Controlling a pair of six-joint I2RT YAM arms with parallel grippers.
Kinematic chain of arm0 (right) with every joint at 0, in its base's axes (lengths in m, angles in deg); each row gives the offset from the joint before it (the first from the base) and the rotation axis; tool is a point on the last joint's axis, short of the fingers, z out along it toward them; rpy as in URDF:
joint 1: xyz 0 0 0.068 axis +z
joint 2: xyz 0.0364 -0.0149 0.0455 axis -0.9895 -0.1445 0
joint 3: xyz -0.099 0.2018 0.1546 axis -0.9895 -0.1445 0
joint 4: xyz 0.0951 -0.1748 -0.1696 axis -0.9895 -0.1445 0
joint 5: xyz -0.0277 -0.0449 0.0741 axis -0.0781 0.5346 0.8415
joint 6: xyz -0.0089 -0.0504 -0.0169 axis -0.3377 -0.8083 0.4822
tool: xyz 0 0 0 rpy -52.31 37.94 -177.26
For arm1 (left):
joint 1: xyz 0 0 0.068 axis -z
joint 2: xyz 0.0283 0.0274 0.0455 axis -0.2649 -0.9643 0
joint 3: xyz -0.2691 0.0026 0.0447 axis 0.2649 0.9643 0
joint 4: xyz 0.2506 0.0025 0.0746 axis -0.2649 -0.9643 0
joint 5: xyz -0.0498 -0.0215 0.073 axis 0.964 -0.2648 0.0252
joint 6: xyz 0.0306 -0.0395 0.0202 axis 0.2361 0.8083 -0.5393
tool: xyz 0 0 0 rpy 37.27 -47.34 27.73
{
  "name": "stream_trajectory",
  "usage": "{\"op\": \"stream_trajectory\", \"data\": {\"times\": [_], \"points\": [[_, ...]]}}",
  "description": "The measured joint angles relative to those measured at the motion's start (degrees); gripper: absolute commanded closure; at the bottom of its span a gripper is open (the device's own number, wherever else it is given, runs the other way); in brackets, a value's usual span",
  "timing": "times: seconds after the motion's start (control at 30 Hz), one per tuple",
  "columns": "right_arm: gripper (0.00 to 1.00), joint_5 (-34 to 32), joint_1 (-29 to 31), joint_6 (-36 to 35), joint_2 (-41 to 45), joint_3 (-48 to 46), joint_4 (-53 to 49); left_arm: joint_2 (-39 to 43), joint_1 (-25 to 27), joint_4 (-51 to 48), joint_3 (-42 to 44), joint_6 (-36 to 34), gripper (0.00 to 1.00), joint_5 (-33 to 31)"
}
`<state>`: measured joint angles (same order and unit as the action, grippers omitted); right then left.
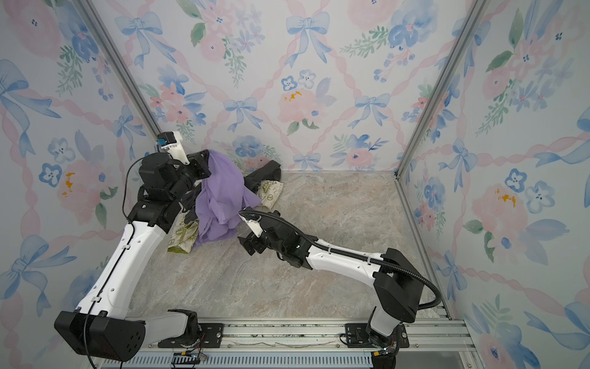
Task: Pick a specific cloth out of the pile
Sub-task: 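Raise the purple cloth with the left gripper while the right gripper moves to grasp it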
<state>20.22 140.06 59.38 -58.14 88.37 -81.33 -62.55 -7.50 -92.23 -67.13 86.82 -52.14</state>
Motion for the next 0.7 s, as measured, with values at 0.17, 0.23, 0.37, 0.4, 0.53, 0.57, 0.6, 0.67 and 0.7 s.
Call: {"op": "stream_trajectory", "data": {"times": [0.17,0.23,0.37,0.4,0.53,0.57,0.6,0.67,0.7], "points": [[0.03,-1.31,-0.92,-1.36,0.57,1.92,-0.63,-0.63,0.00,4.85,-4.42,1.07,1.00,4.90],[0.03,-2.10,-1.29,-1.88,1.49,2.47,-0.79,-0.68,0.00,6.40,-5.29,1.57,1.00,6.40],[0.03,-3.63,-2.10,-1.92,4.17,2.71,-1.18,-0.66,0.00,8.98,-4.50,3.34,1.00,8.57],[0.03,-3.87,-2.40,-1.90,5.03,2.71,-1.73,-0.59,0.00,9.46,-3.48,3.80,1.00,8.83],[0.03,-4.48,-3.67,-1.88,7.89,2.71,-3.96,-0.11,0.28,10.40,2.99,5.49,1.00,8.85],[0.02,-4.59,-4.04,-1.81,8.57,2.71,-4.33,0.07,0.44,10.36,5.38,5.99,1.00,8.66],[0.00,-4.59,-4.39,-1.68,9.14,2.71,-4.66,0.17,0.61,10.23,7.32,6.54,1.00,8.48],[0.02,-4.61,-5.07,-1.16,9.99,3.04,-5.51,0.24,1.07,9.99,10.75,7.58,1.00,8.07],[0.02,-4.61,-5.42,-0.76,10.01,3.52,-5.79,0.24,1.38,9.86,12.46,8.20,1.00,7.82]]}}
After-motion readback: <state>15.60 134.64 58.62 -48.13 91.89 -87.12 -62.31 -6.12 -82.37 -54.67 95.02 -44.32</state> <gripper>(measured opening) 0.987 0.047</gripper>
